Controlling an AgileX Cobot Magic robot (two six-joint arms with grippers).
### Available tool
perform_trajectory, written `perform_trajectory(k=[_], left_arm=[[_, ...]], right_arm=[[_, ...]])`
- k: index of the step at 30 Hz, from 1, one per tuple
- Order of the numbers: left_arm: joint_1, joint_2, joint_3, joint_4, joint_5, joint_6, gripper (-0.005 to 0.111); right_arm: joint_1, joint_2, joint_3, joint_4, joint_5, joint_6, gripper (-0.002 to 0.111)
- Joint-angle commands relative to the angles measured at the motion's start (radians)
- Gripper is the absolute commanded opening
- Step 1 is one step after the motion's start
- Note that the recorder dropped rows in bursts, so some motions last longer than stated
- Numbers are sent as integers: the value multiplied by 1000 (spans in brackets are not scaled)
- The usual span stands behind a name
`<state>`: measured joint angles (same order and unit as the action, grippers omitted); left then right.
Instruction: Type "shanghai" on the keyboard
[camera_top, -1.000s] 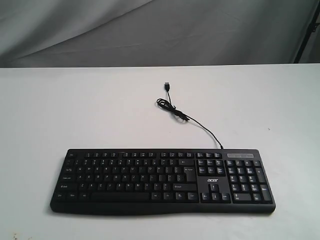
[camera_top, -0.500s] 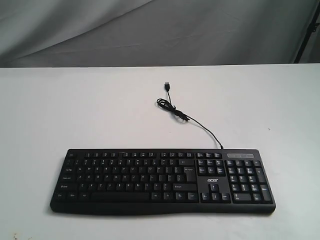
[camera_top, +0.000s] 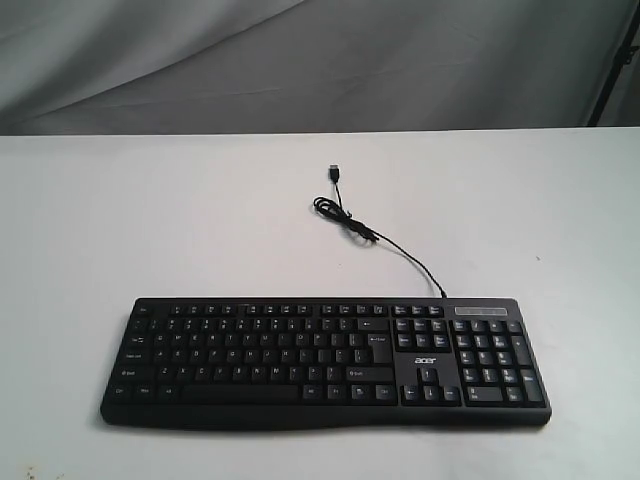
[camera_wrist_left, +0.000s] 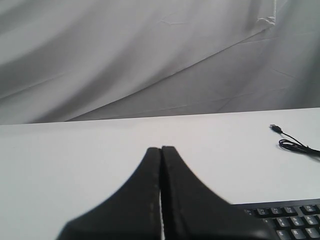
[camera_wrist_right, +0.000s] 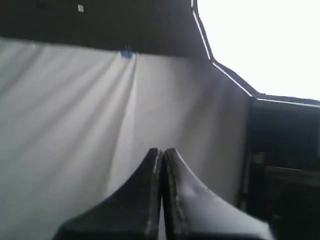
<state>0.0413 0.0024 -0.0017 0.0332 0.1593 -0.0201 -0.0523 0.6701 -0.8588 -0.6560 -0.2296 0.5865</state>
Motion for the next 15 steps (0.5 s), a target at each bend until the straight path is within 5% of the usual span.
perform_trajectory(k=[1, 4, 6, 12, 15], left_arm=[[-6, -2, 2, 0, -6, -3, 0], [-6, -2, 2, 0, -6, -3, 0], [-6, -2, 2, 0, -6, -3, 0], [-6, -2, 2, 0, -6, -3, 0], [-6, -2, 2, 0, -6, -3, 0]], right_arm=[[-7, 267, -270, -345, 383, -10, 0], [-7, 431, -421, -232, 701, -62, 0], [-7, 551, -504, 65, 853, -307, 0], [55, 911, -630, 1386, 1340, -1477, 0], [206, 1000, -630, 1401, 1272, -1495, 0]])
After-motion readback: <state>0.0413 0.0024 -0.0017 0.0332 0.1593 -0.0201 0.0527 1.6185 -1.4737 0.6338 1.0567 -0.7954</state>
